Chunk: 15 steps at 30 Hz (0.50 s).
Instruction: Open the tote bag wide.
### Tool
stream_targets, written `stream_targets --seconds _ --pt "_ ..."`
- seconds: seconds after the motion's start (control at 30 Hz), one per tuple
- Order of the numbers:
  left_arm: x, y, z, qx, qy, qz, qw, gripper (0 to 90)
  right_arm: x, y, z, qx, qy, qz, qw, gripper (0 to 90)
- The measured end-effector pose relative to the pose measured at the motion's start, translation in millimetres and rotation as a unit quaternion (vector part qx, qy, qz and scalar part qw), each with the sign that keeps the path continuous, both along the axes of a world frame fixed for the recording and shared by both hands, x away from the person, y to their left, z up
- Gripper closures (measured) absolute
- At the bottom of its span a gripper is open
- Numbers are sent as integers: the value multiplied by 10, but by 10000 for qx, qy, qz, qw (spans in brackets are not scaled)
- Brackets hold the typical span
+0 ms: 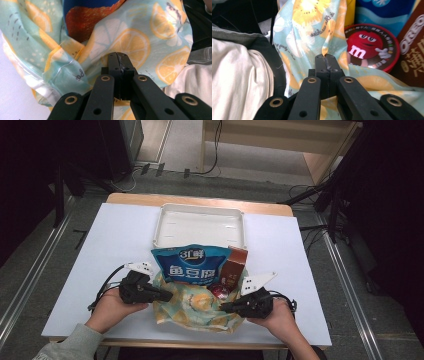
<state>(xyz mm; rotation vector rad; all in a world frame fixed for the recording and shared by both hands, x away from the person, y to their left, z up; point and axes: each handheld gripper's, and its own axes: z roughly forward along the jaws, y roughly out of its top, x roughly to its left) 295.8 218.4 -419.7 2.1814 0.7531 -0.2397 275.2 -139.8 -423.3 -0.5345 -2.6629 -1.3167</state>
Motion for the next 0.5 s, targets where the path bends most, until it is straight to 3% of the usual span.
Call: stream_targets --seconds 0.23,0.43,0.5 --pt "12 48 30 -175 11 47 9998 900 18 48 -136 -98 53 58 9999 900" --pt "15 140 189 -283 -263 160 9991 867 33 88 -203 -169 67 108 9998 900" --pt "14 164 250 -220 -404 191 9988 835 33 99 -219 -204 99 102 9997 900"
